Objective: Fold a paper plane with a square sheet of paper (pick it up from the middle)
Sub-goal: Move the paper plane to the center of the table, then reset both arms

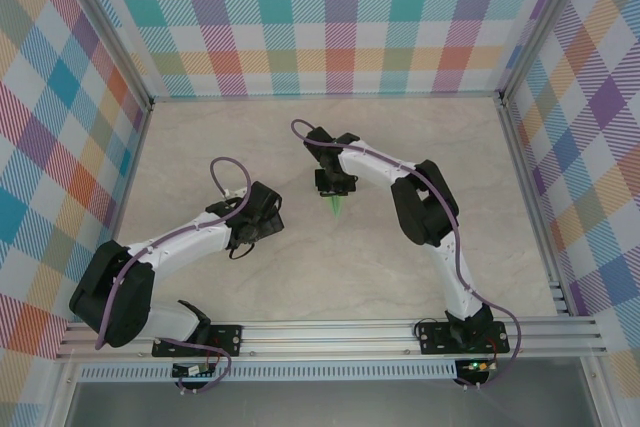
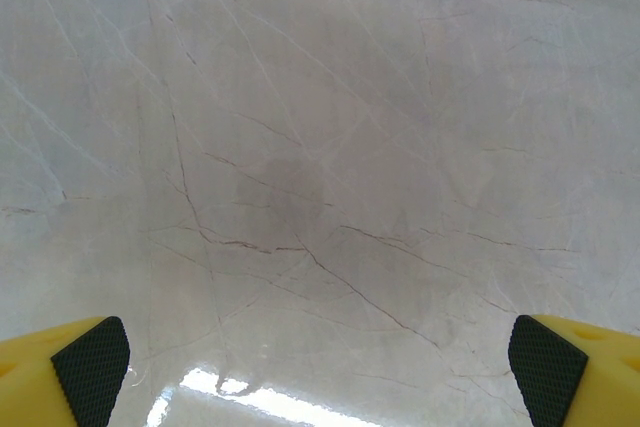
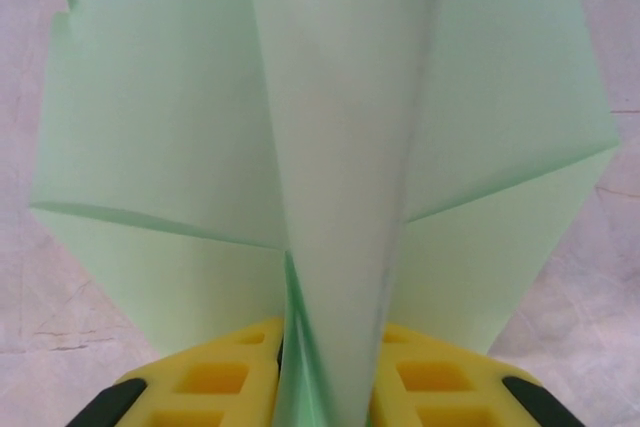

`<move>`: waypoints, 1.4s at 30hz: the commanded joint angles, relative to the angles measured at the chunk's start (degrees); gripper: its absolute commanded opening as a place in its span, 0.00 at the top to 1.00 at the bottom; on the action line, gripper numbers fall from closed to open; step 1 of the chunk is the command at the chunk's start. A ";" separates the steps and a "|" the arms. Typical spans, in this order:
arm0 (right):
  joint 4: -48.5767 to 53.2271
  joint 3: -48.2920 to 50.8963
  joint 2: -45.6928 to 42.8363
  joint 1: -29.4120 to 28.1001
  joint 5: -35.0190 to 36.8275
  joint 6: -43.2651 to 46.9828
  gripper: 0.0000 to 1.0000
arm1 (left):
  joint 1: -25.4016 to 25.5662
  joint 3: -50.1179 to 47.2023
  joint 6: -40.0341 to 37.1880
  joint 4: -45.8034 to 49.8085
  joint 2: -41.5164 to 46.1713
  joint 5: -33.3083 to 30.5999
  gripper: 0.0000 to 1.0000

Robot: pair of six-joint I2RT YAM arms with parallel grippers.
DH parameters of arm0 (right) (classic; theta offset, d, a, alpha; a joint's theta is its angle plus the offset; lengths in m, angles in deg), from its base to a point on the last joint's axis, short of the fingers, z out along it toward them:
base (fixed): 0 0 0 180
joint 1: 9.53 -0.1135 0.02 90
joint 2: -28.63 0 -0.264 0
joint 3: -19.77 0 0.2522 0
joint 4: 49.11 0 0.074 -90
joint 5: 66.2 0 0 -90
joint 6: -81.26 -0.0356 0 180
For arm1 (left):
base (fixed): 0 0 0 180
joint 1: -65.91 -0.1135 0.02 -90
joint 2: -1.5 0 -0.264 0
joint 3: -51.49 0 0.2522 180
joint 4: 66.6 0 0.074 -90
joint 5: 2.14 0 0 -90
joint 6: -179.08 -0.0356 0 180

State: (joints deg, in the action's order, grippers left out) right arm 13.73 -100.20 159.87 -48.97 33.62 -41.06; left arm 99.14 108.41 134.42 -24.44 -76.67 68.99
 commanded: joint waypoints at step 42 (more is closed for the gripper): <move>-53.37 77.76 -66.77 29.33 27.57 14.33 0.00 | -23.71 -13.51 -33.13 -37.62 10.78 -12.95 0.00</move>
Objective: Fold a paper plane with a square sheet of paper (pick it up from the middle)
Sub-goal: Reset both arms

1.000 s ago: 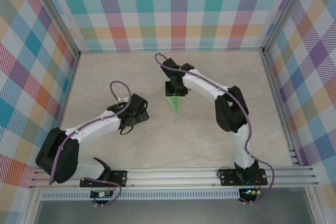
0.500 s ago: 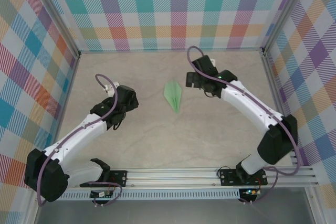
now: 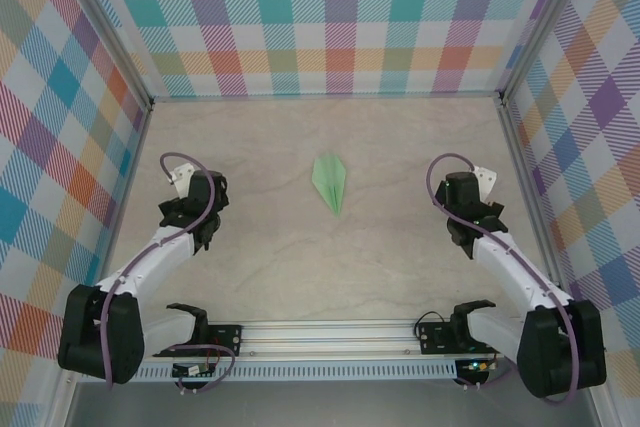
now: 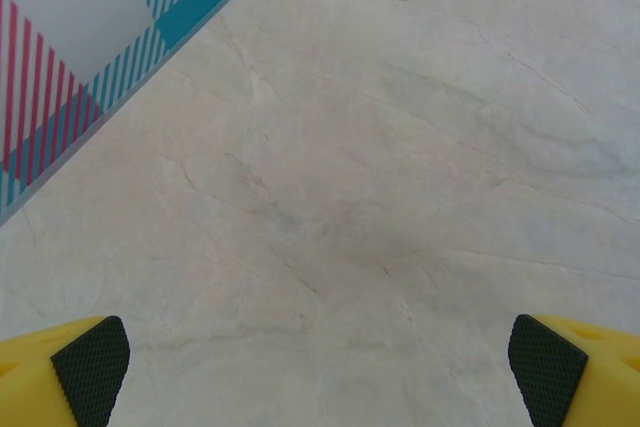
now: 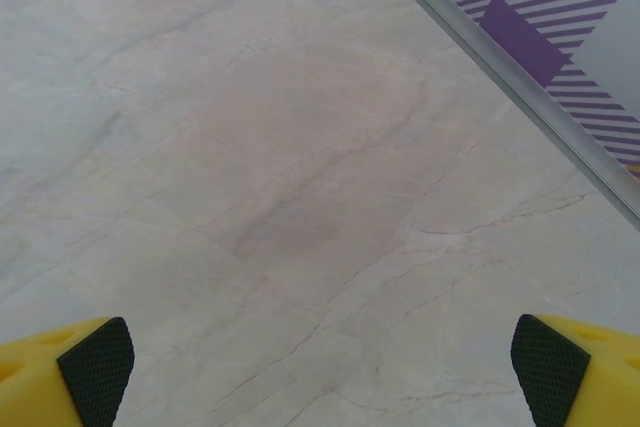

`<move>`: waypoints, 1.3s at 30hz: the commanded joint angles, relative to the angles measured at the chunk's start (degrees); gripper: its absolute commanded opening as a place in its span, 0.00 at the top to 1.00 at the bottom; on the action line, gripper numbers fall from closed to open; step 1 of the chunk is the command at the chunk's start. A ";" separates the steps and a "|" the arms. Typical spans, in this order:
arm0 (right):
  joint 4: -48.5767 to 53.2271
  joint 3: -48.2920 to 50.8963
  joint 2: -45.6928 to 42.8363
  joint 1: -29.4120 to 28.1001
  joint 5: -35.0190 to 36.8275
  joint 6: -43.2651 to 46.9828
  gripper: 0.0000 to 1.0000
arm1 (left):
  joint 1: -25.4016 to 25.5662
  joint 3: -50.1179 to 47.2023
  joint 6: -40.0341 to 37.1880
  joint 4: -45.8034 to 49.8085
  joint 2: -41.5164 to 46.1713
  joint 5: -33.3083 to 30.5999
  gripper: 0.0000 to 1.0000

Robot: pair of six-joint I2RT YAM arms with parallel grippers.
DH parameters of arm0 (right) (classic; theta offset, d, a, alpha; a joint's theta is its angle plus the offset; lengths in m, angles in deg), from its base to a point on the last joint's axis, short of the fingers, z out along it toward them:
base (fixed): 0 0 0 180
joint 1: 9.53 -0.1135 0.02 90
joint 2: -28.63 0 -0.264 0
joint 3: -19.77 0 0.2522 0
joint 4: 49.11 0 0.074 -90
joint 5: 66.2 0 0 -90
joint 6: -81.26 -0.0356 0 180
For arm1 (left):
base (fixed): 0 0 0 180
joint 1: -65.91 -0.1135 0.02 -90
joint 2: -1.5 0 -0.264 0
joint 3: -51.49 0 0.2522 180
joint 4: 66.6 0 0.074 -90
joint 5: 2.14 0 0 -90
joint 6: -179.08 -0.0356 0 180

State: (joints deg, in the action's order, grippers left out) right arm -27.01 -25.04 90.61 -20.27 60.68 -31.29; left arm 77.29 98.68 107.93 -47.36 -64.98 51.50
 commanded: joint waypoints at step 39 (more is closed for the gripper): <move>-55.79 8.02 25.39 9.44 -32.30 20.78 0.00 | -7.64 -9.70 -19.72 -52.52 -23.26 29.84 0.00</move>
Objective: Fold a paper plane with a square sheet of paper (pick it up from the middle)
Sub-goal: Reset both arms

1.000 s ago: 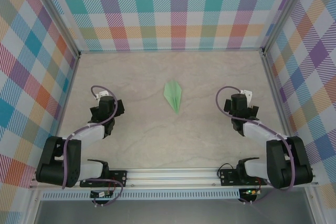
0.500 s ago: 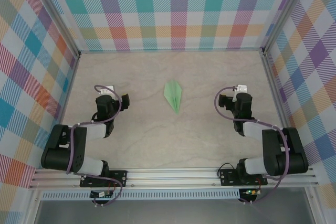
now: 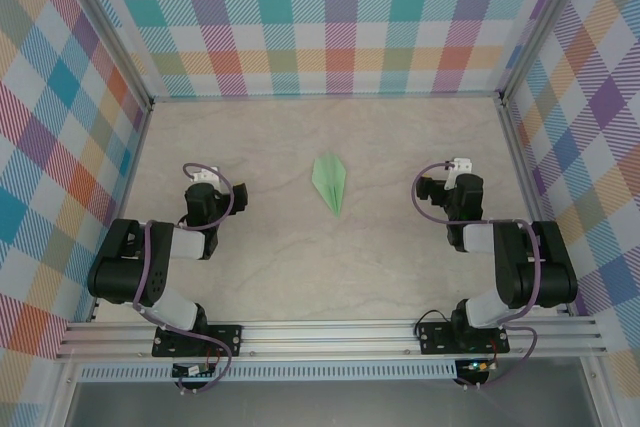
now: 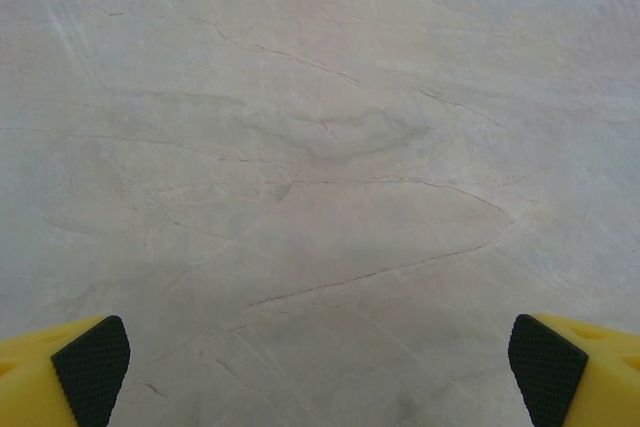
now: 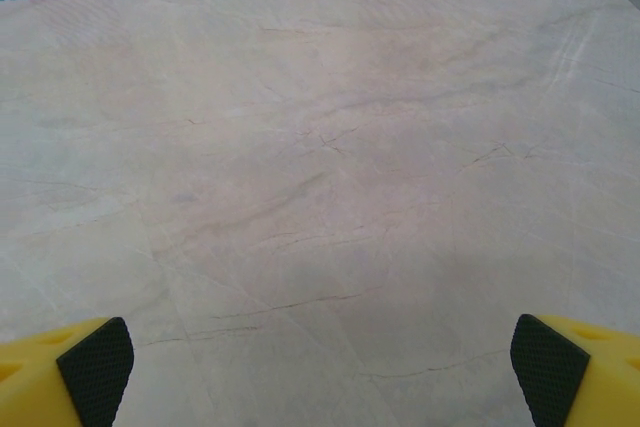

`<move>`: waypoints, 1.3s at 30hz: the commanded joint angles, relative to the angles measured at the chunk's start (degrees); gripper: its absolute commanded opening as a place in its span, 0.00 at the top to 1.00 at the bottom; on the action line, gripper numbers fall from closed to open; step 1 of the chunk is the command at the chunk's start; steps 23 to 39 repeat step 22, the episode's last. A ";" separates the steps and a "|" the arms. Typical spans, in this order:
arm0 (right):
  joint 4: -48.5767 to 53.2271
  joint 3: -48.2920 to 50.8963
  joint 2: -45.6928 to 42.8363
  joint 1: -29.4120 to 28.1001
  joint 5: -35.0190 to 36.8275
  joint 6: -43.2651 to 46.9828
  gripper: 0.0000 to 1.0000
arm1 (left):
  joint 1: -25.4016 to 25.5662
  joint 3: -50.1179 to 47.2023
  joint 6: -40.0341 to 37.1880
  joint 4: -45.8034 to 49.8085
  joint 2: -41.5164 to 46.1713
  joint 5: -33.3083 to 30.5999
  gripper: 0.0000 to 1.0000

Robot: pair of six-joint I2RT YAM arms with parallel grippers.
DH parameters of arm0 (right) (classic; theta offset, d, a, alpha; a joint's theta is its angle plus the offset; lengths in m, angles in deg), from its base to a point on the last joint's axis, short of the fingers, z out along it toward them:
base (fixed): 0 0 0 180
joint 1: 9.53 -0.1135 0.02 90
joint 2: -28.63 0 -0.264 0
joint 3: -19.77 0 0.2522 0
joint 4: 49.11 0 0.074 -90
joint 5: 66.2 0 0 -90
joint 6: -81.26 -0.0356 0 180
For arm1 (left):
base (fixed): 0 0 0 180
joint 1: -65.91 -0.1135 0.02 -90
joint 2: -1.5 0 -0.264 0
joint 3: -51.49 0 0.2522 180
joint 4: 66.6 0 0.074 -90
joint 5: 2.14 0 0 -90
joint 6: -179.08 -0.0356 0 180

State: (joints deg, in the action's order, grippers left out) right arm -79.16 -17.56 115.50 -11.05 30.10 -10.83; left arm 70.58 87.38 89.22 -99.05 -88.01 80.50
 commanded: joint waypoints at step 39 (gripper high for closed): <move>-3.80 0.64 0.49 0.28 -1.99 0.46 0.00 | -0.82 2.24 -1.91 0.11 -0.40 3.19 0.00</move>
